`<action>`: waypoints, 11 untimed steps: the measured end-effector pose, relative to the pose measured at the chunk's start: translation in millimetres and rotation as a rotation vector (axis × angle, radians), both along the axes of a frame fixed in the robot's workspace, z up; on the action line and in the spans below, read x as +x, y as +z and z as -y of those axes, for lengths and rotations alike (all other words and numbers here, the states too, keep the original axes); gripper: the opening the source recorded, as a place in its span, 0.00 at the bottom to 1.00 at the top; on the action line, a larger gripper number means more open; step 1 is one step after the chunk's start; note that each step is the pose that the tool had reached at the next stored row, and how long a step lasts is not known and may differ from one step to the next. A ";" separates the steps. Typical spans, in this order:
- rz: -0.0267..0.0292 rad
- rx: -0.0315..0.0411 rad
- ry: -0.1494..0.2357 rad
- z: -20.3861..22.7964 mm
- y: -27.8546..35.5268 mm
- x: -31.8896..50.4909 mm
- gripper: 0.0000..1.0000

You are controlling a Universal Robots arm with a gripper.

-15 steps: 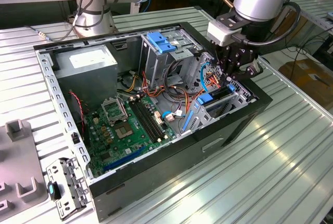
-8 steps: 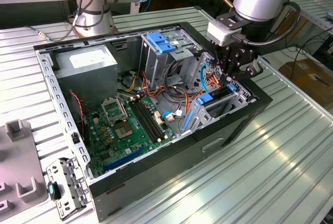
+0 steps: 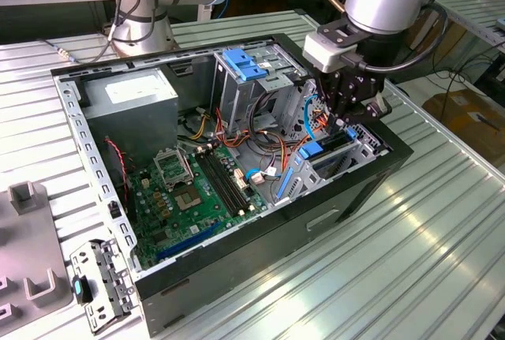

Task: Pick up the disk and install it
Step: 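Insert the second disk wire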

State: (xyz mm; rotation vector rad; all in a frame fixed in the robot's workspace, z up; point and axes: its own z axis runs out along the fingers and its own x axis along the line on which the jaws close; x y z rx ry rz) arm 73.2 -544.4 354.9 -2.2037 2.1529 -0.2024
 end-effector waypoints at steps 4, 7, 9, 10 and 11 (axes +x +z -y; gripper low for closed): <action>0.0000 0.0000 0.000 0.0 0.0 -0.4 0.11; -0.0001 0.0000 0.000 0.0 2.5 -0.5 0.11; -0.0001 0.0002 0.000 -0.1 6.3 -0.4 0.11; -0.0001 0.0004 0.000 -0.1 9.2 -0.4 0.11; -0.0001 0.0011 0.000 -0.1 14.9 -0.4 0.11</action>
